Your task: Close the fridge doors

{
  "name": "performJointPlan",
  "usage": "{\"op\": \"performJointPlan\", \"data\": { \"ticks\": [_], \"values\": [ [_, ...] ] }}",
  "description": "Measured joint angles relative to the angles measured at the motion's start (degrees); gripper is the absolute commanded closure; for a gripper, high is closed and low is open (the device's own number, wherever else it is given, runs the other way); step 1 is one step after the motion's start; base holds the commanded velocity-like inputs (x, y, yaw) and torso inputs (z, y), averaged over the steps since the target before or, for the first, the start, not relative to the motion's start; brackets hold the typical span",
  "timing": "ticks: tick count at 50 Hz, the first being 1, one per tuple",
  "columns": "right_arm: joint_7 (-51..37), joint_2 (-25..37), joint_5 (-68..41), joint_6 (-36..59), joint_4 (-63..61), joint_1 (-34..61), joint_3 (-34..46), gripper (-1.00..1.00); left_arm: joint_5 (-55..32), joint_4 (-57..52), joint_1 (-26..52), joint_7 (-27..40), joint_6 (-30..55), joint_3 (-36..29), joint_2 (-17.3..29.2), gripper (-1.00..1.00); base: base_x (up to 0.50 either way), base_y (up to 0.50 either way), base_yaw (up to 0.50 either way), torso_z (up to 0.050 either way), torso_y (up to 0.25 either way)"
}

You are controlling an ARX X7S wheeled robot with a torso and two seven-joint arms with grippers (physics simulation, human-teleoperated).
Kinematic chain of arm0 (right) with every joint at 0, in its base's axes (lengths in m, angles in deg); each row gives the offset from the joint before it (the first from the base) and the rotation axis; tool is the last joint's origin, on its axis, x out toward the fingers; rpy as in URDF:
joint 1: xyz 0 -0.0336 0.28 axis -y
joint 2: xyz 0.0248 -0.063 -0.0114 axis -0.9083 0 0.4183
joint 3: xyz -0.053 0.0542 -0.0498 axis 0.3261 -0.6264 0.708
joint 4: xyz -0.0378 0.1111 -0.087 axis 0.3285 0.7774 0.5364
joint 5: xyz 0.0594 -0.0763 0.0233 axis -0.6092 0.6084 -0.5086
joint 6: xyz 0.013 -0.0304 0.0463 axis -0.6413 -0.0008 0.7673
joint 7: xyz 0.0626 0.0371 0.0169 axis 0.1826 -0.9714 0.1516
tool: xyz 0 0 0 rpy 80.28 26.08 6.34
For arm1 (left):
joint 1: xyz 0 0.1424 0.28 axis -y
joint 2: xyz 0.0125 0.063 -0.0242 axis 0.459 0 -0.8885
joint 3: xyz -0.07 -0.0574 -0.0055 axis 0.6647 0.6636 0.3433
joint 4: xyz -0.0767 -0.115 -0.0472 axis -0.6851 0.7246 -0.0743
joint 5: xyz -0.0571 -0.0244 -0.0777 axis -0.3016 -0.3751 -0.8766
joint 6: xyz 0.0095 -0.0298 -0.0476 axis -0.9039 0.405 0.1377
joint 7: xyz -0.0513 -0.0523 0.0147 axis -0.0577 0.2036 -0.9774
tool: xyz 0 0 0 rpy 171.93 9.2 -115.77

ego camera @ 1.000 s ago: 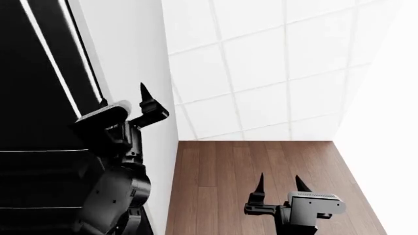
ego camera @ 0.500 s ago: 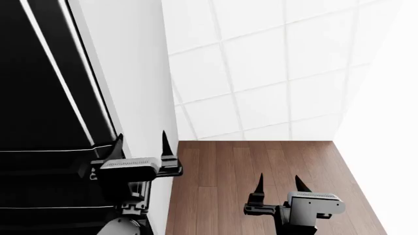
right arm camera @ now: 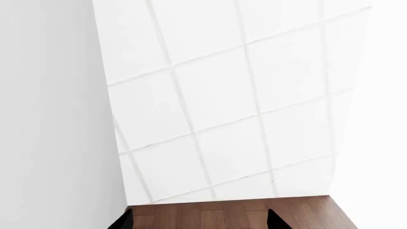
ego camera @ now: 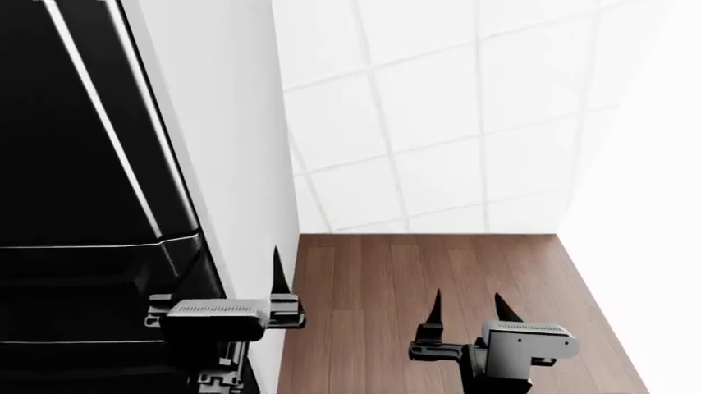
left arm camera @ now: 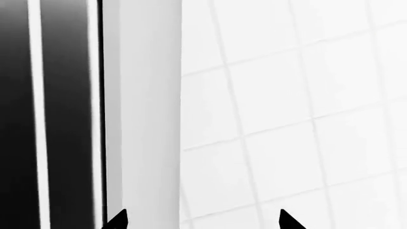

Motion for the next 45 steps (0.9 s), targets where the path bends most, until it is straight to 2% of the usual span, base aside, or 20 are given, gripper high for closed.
{"op": "performJointPlan", "data": {
  "ticks": [45],
  "values": [
    [-0.58,0.55,-0.3,-0.25,-0.08,0.02,0.9,-1.0,0.52,-0.17,-2.02,-0.05,-1.72,0.14,1.13,-1.0,-0.41,0.0,0.0,0.0,0.0]
  ]
}}
